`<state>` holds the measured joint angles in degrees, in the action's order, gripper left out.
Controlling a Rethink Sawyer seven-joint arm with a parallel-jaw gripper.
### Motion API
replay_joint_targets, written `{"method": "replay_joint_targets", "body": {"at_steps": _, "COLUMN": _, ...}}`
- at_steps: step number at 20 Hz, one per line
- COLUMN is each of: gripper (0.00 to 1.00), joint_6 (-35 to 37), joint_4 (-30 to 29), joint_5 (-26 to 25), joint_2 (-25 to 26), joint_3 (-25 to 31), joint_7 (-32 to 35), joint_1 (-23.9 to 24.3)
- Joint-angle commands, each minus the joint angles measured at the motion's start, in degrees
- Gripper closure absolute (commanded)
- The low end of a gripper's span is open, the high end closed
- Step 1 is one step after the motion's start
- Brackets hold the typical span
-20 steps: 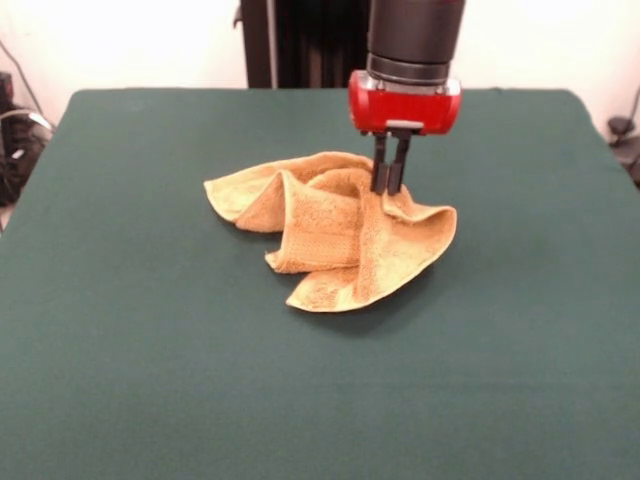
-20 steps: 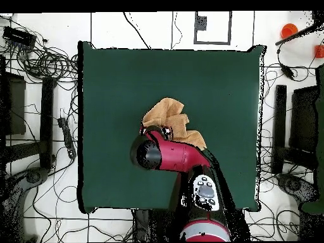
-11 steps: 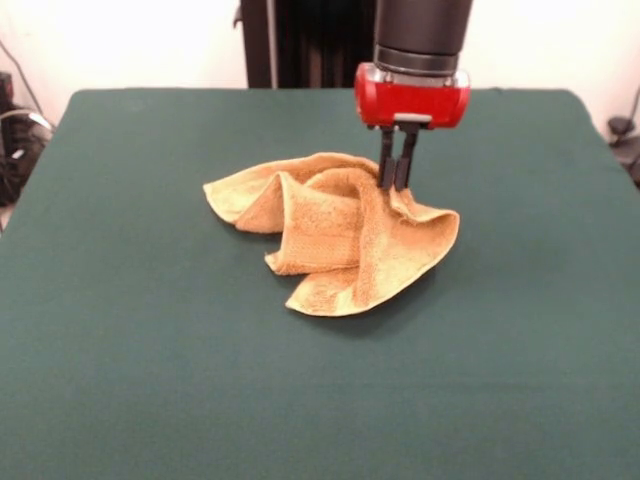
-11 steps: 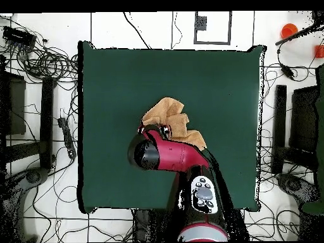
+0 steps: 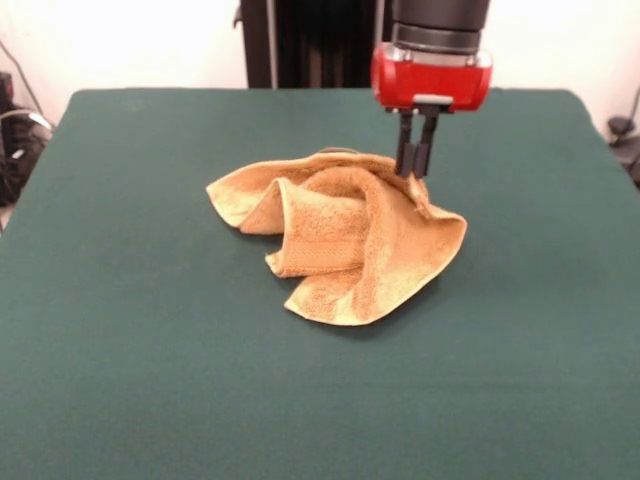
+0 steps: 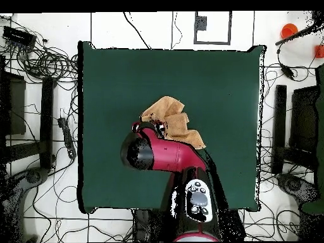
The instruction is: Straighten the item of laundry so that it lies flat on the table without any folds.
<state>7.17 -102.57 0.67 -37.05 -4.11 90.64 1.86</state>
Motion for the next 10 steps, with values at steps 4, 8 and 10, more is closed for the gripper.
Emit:
{"method": "replay_joint_targets", "body": {"at_steps": 4, "gripper": 1.0, "joint_6": 3.4, "joint_4": -4.2, "joint_5": 6.4, "joint_2": 1.1, "joint_3": 1.4, "joint_7": 16.0, "joint_1": -3.5}}
{"method": "replay_joint_targets", "body": {"at_steps": 8, "gripper": 1.0, "joint_6": 1.6, "joint_4": -4.8, "joint_5": 7.8, "joint_2": 2.0, "joint_3": 1.2, "joint_7": 16.6, "joint_1": -4.2}}
{"method": "replay_joint_targets", "body": {"at_steps": 10, "gripper": 1.0, "joint_6": 0.2, "joint_4": -5.5, "joint_5": 8.3, "joint_2": 2.5, "joint_3": 1.1, "joint_7": 17.0, "joint_1": -4.7}}
